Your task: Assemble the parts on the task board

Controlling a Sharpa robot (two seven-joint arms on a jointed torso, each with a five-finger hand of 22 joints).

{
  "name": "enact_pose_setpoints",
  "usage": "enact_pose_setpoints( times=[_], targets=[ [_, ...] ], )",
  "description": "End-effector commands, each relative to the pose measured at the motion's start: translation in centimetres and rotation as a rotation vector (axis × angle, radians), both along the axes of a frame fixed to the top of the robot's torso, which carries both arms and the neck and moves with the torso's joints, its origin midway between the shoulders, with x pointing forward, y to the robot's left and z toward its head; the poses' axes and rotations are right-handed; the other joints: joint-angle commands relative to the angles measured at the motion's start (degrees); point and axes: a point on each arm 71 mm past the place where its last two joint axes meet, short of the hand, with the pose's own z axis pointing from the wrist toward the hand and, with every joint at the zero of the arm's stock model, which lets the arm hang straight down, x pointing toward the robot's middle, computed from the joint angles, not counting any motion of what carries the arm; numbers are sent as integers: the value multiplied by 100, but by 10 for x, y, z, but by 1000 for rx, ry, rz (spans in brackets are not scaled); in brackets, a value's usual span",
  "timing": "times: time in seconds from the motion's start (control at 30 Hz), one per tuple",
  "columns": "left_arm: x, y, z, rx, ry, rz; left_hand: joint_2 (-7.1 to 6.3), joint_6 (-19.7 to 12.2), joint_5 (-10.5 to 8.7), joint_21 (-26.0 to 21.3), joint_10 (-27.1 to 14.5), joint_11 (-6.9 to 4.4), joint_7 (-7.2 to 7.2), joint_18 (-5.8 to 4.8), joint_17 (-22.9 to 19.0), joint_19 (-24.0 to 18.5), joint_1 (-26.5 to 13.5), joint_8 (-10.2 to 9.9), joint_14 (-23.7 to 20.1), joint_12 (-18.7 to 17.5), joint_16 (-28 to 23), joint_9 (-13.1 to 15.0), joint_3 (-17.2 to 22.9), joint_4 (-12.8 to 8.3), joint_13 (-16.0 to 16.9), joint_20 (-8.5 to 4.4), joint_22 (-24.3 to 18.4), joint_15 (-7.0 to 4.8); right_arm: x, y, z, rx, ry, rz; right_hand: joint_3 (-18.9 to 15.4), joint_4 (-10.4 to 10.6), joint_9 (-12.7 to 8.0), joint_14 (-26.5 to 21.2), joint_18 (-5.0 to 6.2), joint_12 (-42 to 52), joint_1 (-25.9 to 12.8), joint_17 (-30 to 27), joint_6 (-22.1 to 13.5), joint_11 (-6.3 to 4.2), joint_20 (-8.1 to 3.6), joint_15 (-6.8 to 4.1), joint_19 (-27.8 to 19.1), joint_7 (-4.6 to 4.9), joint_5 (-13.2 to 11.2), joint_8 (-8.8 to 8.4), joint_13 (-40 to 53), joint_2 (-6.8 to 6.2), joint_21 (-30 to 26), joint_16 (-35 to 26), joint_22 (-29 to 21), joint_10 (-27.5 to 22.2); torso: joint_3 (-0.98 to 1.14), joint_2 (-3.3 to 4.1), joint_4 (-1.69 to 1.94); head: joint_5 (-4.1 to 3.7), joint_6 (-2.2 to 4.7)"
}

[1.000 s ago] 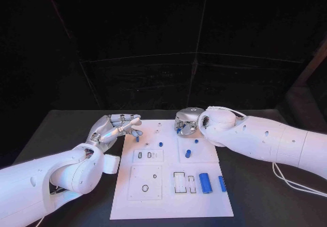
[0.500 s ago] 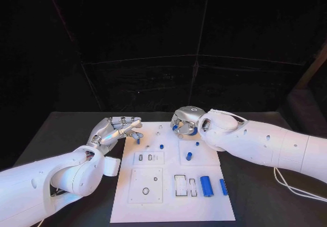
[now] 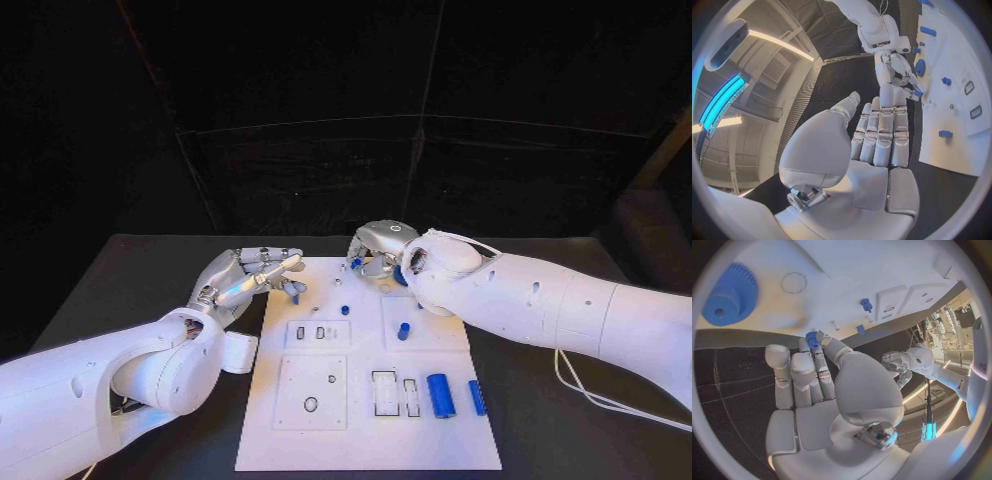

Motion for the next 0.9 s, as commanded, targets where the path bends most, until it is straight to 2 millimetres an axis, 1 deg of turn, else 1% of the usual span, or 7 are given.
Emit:
enact_pose_setpoints(
  times=[0.03,0.07,0.27,0.4,0.57,0.7,0.9],
  targets=[
    [0,-3,1,-3,-7,-22,6,14,-6,39,-23,19,41,16,5,-31,-11,-18,-52,-25,29,-7,41,9,-8,-1,5,-3,2,4,3,19,-19,6,40,5,-9,59,-81,-13,5,9,-8,-42,14,41,16,21,29,-21,9,-63,39,32,9,81,-13,16,21,-8,-5],
    [0,-3,1,-3,-7,-22,6,14,-6,39,-23,19,41,16,5,-31,-11,-18,-52,-25,29,-7,41,9,-8,-1,5,-3,3,5,3,19,-18,7,48,7,-9,58,-81,-17,0,5,-12,-40,16,43,13,23,29,-23,8,-71,41,34,9,77,-11,14,13,3,-7],
    [0,-3,3,-4,-9,-25,6,14,-6,39,-23,19,41,16,5,-31,-11,-18,-52,-25,29,-7,41,9,-8,-1,5,-3,4,11,3,20,-19,7,68,11,-10,56,-82,-25,-9,6,-21,-36,19,46,11,26,27,-29,8,-84,49,42,16,70,-13,38,26,12,21],
    [0,-3,3,-4,-10,-25,8,13,-6,41,-26,21,42,17,14,-33,-3,-23,-57,-32,31,-6,52,0,-8,0,7,-3,5,12,3,22,-22,3,92,11,-11,55,-83,-31,-7,13,-27,-34,22,48,10,28,30,-31,8,-90,57,53,25,66,-11,40,26,28,11],
    [1,-3,4,-3,-10,-24,8,13,-6,41,-26,21,42,17,14,-33,-3,-23,-57,-32,31,-6,52,0,-8,0,7,-3,6,13,2,16,-16,0,95,11,-11,54,-83,-32,-8,10,-28,-33,22,49,8,29,29,-32,8,-92,58,52,24,65,-18,44,16,24,13],
    [1,-3,4,-3,-10,-25,8,13,-6,41,-26,21,42,17,14,-33,-3,-23,-57,-32,31,-6,52,0,-8,0,7,-3,7,15,1,9,-6,0,101,14,-11,53,-82,-35,-13,8,-30,-31,23,50,4,30,28,-32,8,-98,57,54,20,62,-9,48,24,29,9],
    [1,-4,3,-4,-8,-29,8,13,-6,41,-26,21,42,17,14,-33,-3,-23,-57,-32,31,-6,52,0,-8,0,7,-3,9,19,0,0,4,-3,122,27,-11,48,-81,-47,-36,3,-41,-25,28,56,-7,33,20,-36,7,-117,62,61,19,50,-10,53,32,31,3]
  ],
)
